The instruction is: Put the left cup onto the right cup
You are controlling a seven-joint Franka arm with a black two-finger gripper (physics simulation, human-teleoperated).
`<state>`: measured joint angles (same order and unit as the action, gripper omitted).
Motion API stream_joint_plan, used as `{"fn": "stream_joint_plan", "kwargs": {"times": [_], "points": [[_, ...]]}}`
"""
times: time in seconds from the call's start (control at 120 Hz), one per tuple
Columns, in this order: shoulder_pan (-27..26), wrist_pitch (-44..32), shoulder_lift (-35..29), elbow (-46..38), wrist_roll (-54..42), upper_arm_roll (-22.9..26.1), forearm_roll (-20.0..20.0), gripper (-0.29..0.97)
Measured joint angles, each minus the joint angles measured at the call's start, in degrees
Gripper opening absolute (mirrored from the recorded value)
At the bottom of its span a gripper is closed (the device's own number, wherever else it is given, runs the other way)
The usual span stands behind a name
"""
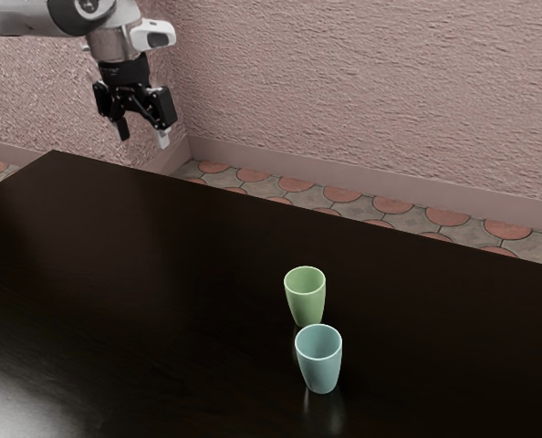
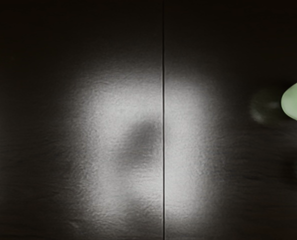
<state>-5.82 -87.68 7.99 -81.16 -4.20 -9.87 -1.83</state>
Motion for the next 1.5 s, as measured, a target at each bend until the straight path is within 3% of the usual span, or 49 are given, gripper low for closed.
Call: {"fn": "stream_joint_plan", "kwargs": {"times": [0.592,1.5], "points": [[-0.1,-2.1,5.8,0.9,-0.3,-0.1,0.1,0.66],[-6.1,-6.1,5.2,-3.5,-0.6,-0.1,0.2,0.66]]}}
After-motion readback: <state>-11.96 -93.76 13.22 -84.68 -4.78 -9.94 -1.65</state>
